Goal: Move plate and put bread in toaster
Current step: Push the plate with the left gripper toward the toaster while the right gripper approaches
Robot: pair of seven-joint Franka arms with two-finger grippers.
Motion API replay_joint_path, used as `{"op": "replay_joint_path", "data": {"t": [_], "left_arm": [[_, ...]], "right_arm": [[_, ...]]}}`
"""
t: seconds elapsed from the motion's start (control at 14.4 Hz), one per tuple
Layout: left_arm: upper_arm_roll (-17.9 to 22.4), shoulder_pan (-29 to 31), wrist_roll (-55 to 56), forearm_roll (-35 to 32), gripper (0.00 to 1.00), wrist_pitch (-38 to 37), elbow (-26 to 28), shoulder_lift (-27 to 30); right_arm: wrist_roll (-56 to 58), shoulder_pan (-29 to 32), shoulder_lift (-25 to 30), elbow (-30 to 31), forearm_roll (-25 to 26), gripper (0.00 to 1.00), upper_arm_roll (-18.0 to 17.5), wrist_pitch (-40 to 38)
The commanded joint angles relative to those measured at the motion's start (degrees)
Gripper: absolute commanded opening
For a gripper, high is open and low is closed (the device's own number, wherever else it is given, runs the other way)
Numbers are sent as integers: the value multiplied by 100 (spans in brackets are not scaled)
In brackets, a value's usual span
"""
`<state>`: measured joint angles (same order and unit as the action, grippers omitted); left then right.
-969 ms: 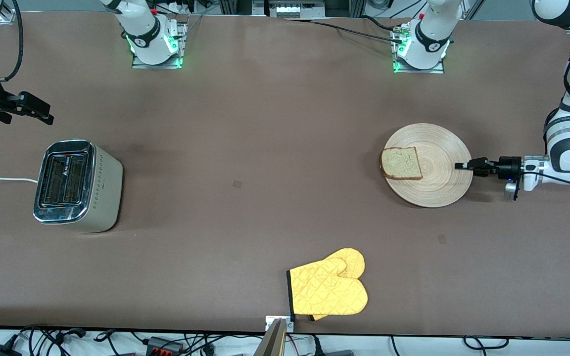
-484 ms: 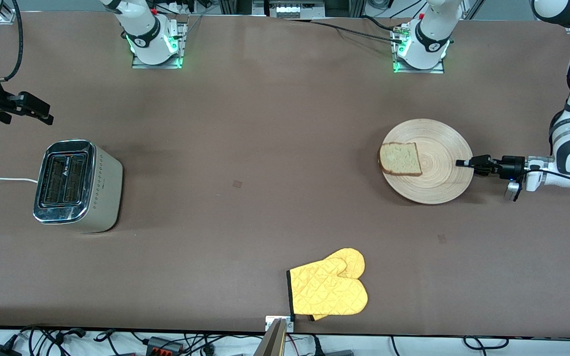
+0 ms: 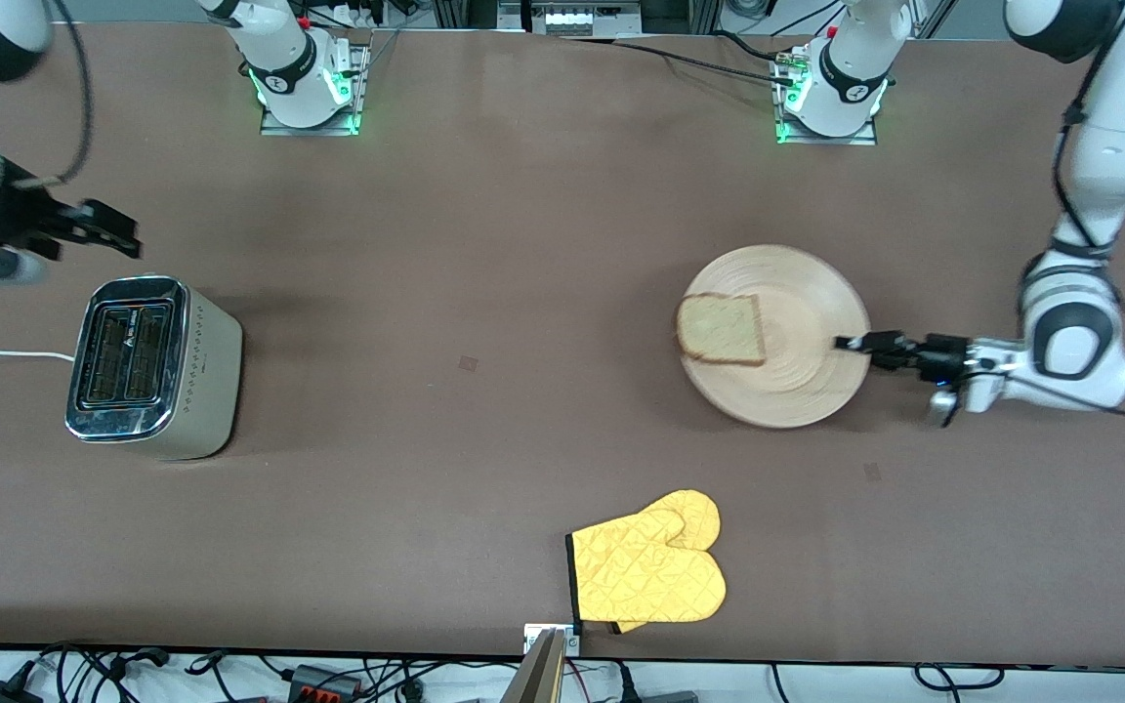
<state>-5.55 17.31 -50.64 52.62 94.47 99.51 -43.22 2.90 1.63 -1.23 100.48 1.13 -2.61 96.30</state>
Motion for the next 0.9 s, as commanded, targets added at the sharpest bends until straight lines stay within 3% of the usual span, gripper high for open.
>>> {"op": "replay_joint_path", "data": {"t": [0.0, 0.21, 0.35, 0.62, 0.83], "left_arm": [[-629, -122, 80, 826, 1, 1042, 621, 165], [-1631, -140, 116, 1705, 1, 2326, 982, 139], [-2089, -323, 116, 1901, 1, 3021, 1053, 86], [-2091, -913, 37, 1910, 1, 3165, 1062, -98], [-2091, -1106, 10, 1910, 1, 3420, 1071, -204]], "right_arm": [[36, -259, -210, -46, -8, 100, -3, 187], [1, -470, -430, -38, -69, 100, -3, 345], [-139, -645, -719, -3, -87, 100, -11, 573], [-272, -1172, -1317, 6, -218, 100, -3, 820], [-272, -1191, -1520, 15, -499, 100, -3, 995]]}}
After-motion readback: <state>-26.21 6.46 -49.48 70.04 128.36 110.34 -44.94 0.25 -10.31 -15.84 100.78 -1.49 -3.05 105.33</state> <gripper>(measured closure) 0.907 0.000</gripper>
